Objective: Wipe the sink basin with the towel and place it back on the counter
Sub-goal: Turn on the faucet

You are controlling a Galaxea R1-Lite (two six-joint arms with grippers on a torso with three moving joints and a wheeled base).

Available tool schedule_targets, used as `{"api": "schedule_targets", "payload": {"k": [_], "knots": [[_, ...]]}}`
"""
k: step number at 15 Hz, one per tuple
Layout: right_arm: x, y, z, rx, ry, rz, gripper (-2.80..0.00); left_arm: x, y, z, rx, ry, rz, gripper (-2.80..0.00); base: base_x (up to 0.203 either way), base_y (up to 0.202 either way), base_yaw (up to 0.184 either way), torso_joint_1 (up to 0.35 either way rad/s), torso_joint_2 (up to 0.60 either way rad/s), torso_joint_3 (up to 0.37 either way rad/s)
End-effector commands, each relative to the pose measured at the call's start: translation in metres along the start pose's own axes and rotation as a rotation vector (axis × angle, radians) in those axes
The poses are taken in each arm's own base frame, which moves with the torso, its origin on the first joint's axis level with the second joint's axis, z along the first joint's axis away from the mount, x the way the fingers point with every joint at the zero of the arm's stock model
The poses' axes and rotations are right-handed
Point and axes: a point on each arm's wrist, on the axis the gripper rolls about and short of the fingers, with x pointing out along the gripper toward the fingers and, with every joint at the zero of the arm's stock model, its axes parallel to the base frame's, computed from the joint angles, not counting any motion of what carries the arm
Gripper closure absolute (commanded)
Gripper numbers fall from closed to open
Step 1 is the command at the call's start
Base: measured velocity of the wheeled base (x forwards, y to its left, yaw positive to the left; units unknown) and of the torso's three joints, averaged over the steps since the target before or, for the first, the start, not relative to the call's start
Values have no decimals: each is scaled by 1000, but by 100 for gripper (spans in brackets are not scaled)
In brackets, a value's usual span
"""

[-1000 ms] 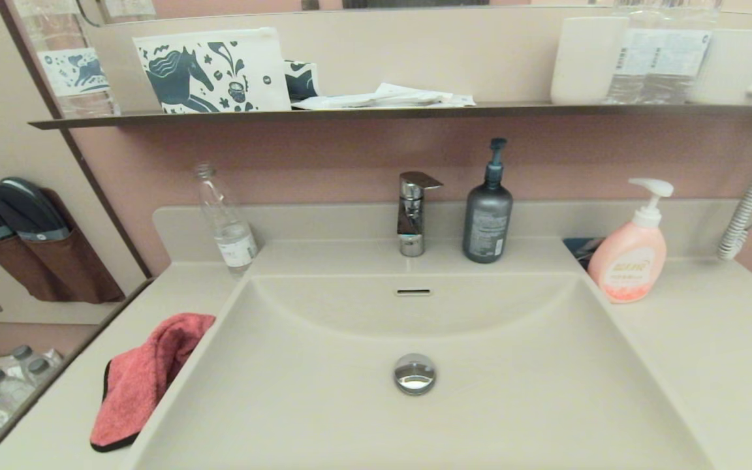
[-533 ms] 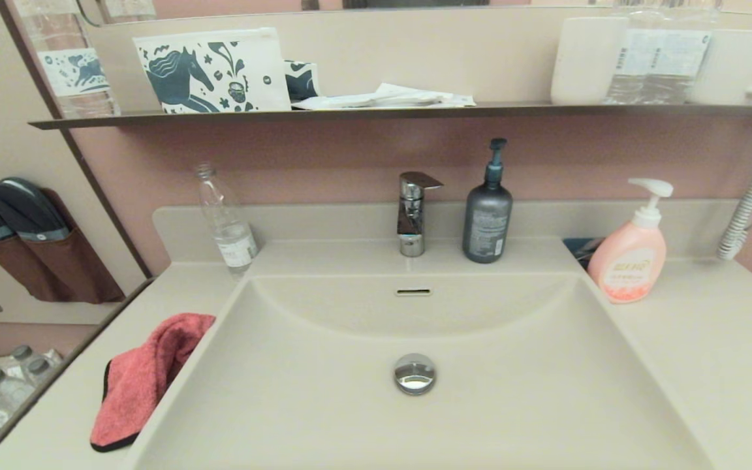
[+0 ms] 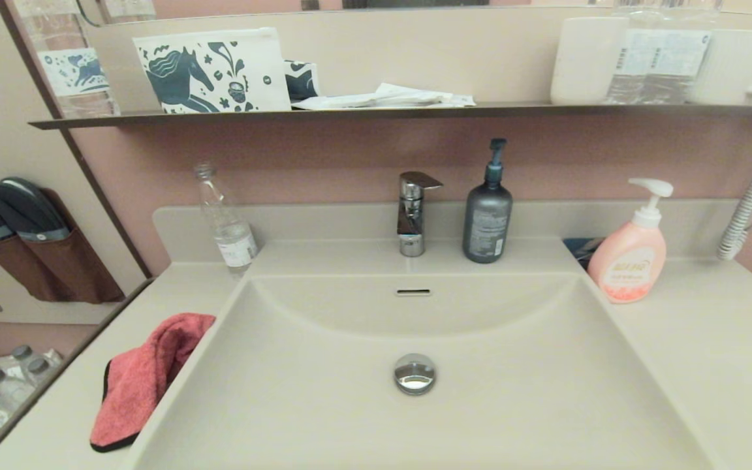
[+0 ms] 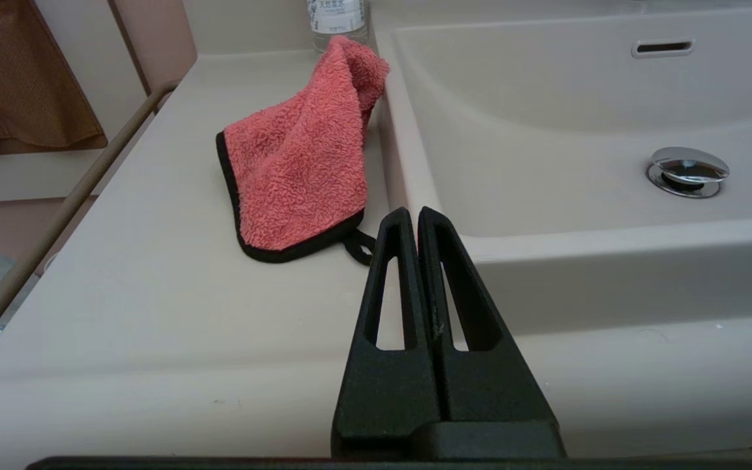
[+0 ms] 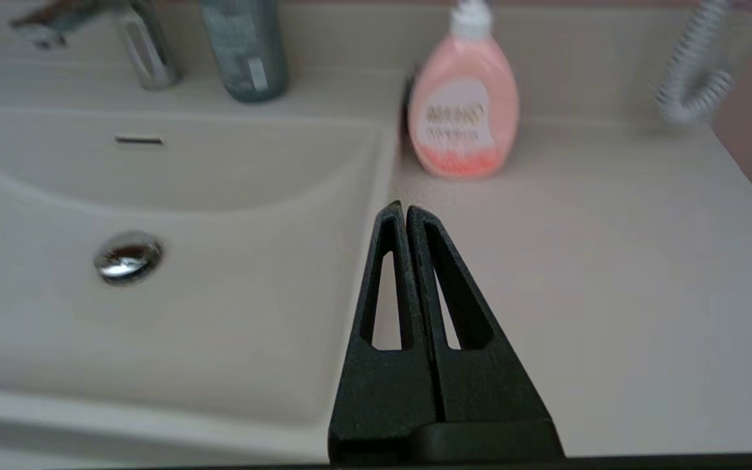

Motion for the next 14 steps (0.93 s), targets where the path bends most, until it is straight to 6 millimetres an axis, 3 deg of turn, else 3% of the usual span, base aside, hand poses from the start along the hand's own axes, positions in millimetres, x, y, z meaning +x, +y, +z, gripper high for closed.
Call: {"api": "schedule_targets", "payload": {"k": [1,3,5,8,11,14], "knots": [[54,-4,18,6,104,36,0,0,0,0,0,0,0,0,0,0,0,0,0,0],[88,0,29,-5,108,61,0,0,0,0,1,0,0,0,0,0,0,0,0,0],[121,18,33,-17,126,91,0,0,0,0,0,0,0,0,0,0,0,0,0,0],[177,59,20,-50,170,32,0,0,0,0,1,0,0,0,0,0,0,0,0,0],[240,108,8,-50,102,-1,0,0,0,0,0,0,0,0,0,0,0,0,0,0],[284,147,15,-10,-1,-2,0,0,0,0,1,0,0,0,0,0,0,0,0,0]]}}
